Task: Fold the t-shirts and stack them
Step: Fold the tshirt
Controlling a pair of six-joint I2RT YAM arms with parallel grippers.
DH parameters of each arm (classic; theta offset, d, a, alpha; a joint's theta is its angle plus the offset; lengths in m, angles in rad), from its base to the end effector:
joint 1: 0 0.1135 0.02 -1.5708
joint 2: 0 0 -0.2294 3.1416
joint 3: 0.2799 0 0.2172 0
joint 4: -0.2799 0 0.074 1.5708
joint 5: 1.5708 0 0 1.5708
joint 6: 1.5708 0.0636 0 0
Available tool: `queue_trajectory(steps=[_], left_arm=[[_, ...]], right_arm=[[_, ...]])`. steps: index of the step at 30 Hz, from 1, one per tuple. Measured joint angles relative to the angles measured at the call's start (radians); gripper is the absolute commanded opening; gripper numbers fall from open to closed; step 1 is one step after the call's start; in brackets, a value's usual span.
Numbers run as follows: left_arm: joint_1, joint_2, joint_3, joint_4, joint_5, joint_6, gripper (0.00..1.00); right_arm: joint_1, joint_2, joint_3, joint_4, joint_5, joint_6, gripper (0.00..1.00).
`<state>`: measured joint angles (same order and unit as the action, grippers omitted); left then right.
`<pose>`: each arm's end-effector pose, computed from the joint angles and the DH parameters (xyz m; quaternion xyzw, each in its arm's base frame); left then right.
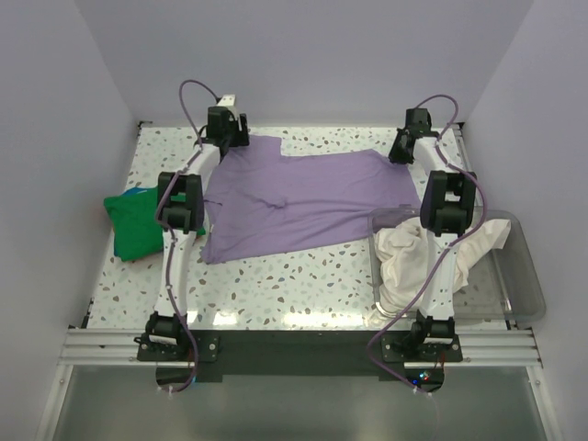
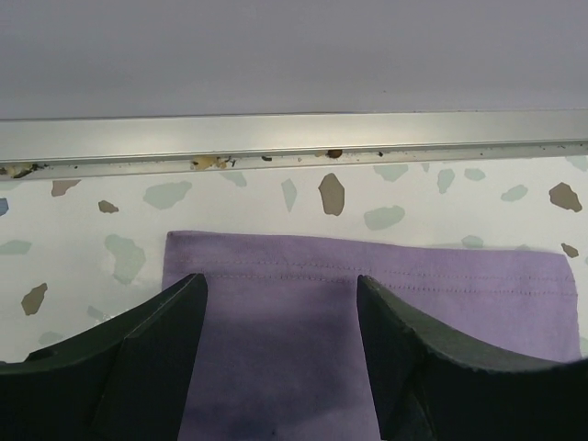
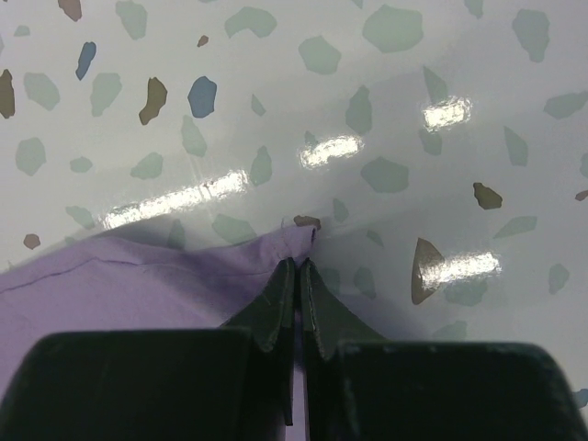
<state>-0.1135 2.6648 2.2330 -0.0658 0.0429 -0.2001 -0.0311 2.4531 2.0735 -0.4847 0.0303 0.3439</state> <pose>0.5555 -0.0661 0.1203 -0.0262 0.8589 -0.0980 0.5019 0.5023 -0.0176 0.1330 0.1800 0.9207 0.0398 0.3439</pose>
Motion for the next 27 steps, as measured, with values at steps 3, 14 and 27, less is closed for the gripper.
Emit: queue_trajectory(steps=[3, 14, 27], left_arm=[[-0.004, -0.018, -0.031, 0.005, -0.013, 0.022, 0.73], [-0.016, -0.047, -0.095, 0.047, -0.097, 0.048, 0.74], [-0.01, -0.075, -0.145, 0.071, -0.173, 0.035, 0.74]], right_arm=[[0.0, -0.003, -0.004, -0.001, -0.003, 0.002, 0.0], [0.0, -0.006, -0.01, -0.002, -0.007, 0.004, 0.0], [0.0, -0.006, 0.0, -0.025, -0.017, 0.004, 0.0]])
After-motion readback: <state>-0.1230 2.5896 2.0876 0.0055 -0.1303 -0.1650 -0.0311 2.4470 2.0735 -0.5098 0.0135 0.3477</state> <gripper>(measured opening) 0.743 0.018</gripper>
